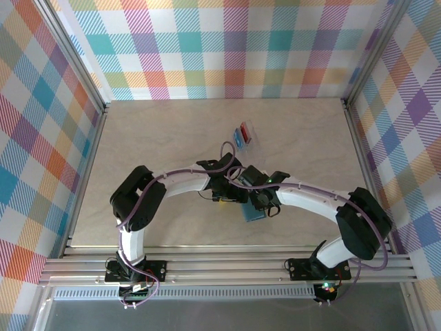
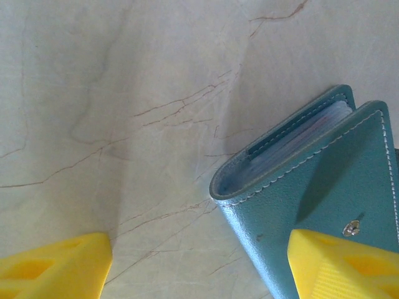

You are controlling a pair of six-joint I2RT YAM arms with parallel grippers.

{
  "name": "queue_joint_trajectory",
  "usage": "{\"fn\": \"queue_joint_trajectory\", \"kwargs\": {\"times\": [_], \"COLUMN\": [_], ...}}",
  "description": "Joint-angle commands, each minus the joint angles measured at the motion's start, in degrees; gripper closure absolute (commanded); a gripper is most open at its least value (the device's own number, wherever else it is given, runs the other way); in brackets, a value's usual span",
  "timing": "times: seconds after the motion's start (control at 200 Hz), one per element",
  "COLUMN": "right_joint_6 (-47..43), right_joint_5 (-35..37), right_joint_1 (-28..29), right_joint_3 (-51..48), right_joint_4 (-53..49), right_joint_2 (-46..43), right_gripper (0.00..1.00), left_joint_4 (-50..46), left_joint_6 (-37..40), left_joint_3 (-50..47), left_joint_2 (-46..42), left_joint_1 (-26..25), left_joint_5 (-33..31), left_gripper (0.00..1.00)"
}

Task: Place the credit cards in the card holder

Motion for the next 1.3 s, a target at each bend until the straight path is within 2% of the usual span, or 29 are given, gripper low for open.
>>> {"fn": "queue_joint_trajectory", "kwargs": {"times": [0.0, 0.395, 0.61, 0.865, 1.1, 1.295], "right_joint_6": [-0.3, -0.4, -0.9, -1.1, -0.2, 0.5], "right_joint_5": [0.9, -0.1, -4.0, -18.1, -27.2, -31.6], "right_joint_1": [-0.5, -1.1, -2.7, -7.0, -8.6, -9.1], "right_joint_3": [0.1, -1.2, -2.6, -6.3, -7.1, -7.3], "right_joint_4": [0.0, 0.7, 2.5, 9.5, 14.6, 17.3], "right_joint_2": [-0.2, -3.4, -5.8, -10.7, -9.5, -6.2], "right_gripper": [0.72, 1.0, 1.0, 1.0, 1.0, 1.0], "left_joint_4": [-0.2, -0.2, 0.4, 0.8, 1.4, 1.8], "left_joint_6": [1.6, 2.0, 2.0, 1.9, 1.7, 1.6], "left_joint_3": [0.3, -0.2, -0.6, -0.9, -1.0, -1.1], "left_joint_2": [3.2, 4.3, 4.8, 5.1, 5.6, 5.7], "left_joint_1": [-1.0, -1.2, -1.2, -1.3, -1.2, -1.3], "left_joint_5": [-0.5, -0.9, -0.1, 0.5, 1.2, 2.0], "left_gripper": [0.25, 0.26, 0.27, 0.27, 0.27, 0.27]}}
